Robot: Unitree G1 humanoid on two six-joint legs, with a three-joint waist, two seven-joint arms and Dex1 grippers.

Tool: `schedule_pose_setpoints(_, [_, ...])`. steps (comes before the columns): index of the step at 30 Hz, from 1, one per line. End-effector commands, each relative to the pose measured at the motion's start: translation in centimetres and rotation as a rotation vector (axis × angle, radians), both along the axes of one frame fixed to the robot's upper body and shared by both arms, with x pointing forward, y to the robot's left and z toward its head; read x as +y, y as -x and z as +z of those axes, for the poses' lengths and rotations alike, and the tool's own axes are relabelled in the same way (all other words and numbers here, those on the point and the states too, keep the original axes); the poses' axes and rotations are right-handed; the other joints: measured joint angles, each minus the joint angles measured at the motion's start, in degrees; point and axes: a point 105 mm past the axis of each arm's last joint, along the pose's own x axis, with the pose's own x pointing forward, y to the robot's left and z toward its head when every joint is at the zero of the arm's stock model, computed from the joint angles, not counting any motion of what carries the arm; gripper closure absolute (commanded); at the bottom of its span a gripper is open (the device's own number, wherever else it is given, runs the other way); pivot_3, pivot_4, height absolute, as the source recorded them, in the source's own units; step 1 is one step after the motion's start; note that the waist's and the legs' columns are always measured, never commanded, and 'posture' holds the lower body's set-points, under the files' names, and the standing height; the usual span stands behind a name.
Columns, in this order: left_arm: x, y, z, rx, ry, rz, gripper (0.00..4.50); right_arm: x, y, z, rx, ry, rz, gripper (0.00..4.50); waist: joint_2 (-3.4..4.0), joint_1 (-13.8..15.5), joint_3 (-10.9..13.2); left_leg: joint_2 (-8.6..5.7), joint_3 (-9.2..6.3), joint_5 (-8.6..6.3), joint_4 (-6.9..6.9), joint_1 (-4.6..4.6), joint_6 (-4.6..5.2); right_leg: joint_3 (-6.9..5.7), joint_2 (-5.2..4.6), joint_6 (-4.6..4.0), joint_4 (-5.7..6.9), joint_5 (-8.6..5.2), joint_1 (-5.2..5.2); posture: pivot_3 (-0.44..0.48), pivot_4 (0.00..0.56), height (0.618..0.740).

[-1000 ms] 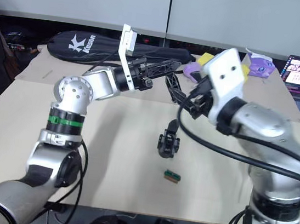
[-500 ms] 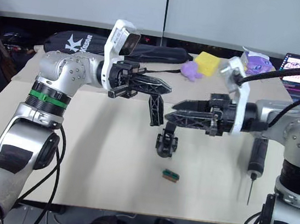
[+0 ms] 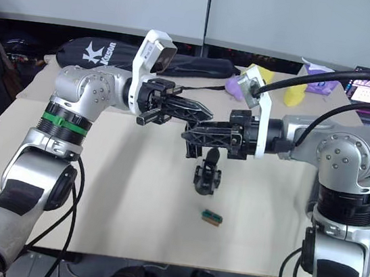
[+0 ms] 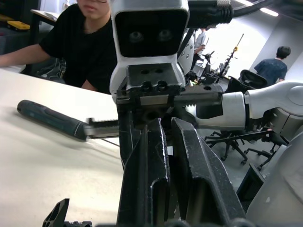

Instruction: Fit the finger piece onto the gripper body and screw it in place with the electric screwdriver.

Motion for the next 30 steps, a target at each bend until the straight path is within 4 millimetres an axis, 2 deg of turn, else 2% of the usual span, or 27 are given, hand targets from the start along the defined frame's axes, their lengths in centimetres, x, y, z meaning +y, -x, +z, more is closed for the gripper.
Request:
schedule_pose_setpoints(1, [0.1,0.1,1.0,-0.066,0.008,-0.004,4.5,-0.2,0.7,0.9,-0.095,-0.001,0.039,4.17,0.0,-0.09,0.0,0.0,0.0,0.0,0.0,0.0,0.0,0.01,0.0,0.0,0.01,0.0,-0.01,0.0,0.15,0.74])
schedule_pose_setpoints(2, [0.2,0.0,0.8,-0.074,-0.001,0.004,4.5,-0.3,0.7,0.6,-0.119,0.013,0.04,4.17,0.0,-0.11,0.0,0.0,0.0,0.0,0.0,0.01,0.0,0.01,0.0,0.0,0.0,0.0,0.0,0.0,0.15,0.74])
schedule_pose_setpoints(6, [1.2,0.2,0.0,-0.151,-0.026,-0.027,3.0,-1.4,1.1,-1.1,-0.229,0.097,0.051,4.17,-0.02,-0.02,0.01,0.0,0.01,0.0,0.0,-0.01,0.0,0.01,0.04,0.01,-0.02,-0.01,-0.01,0.0,0.15,0.74])
schedule_pose_setpoints(10, [3.2,-0.5,-4.3,-0.375,-0.187,-0.006,1.18,-3.0,1.8,-3.3,-0.3,0.154,0.05,4.17,-0.01,-0.15,0.01,0.02,0.03,0.0,-0.03,0.1,0.0,0.05,0.01,0.02,-0.02,-0.01,0.0,0.0,0.15,0.74])
schedule_pose_setpoints(12, [3.8,-1.6,-6.5,-0.467,-0.248,0.025,0.25,-3.8,2.5,-4.7,-0.339,0.194,0.066,4.17,-0.01,-0.02,0.01,0.04,0.03,0.0,-0.02,0.15,-0.01,0.1,-0.06,0.01,0.0,-0.01,0.06,0.0,0.15,0.74])
schedule_pose_setpoints(13, [4.1,-2.0,-7.7,-0.505,-0.278,0.032,0.0,-4.2,2.8,-5.4,-0.348,0.204,0.071,4.17,-0.02,0.14,0.02,0.03,0.03,0.0,0.03,0.12,-0.01,0.1,-0.06,0.01,0.02,-0.01,0.06,0.0,0.15,0.74])
schedule_pose_setpoints(15, [4.2,-2.5,-10.0,-0.566,-0.327,0.033,0.0,-4.7,3.2,-6.4,-0.355,0.207,0.069,4.17,-0.03,0.84,0.02,0.01,0.02,-0.01,0.09,0.09,0.01,0.08,-0.06,0.0,-0.03,0.0,0.08,0.0,0.15,0.74])
schedule_pose_setpoints(18, [3.7,-2.6,-12.2,-0.604,-0.348,0.025,0.0,-5.0,3.4,-7.3,-0.361,0.203,0.048,4.17,-0.04,1.16,0.03,0.0,0.03,-0.06,0.12,0.01,0.12,0.07,-0.08,0.01,-0.05,0.0,0.04,0.0,0.15,0.74])
schedule_pose_setpoints(22, [0.9,-3.1,-15.2,-0.577,-0.317,0.097,0.0,-5.0,3.3,-8.0,-0.361,0.173,-0.002,4.17,-0.05,1.65,0.03,0.0,-0.01,-0.1,0.2,-0.04,0.22,0.0,-0.13,0.04,-0.11,0.01,0.1,0.0,0.15,0.74])
schedule_pose_setpoints(24, [-0.1,-3.0,-16.2,-0.586,-0.309,0.113,0.0,-4.9,3.3,-8.1,-0.367,0.165,-0.018,4.17,-0.07,1.65,0.05,0.0,-0.02,-0.14,0.23,-0.06,0.28,0.01,-0.18,0.07,-0.12,0.03,0.1,0.0,0.15,0.74])
schedule_pose_setpoints(27, [-2.7,-2.9,-17.5,-0.551,-0.276,0.155,0.0,-4.9,3.3,-8.0,-0.401,0.146,-0.034,4.17,-0.1,1.62,0.06,0.01,-0.02,-0.17,0.24,-0.08,0.33,0.02,-0.2,0.08,-0.12,0.03,0.09,0.0,0.15,0.74])
schedule_pose_setpoints(30, [-3.7,-3.0,-17.8,-0.544,-0.264,0.189,0.0,-4.9,3.6,-7.8,-0.422,0.126,-0.021,4.17,-0.11,1.61,0.07,0.0,-0.02,-0.21,0.26,-0.07,0.42,0.02,-0.22,0.09,-0.1,0.04,0.1,0.0,0.15,0.74])
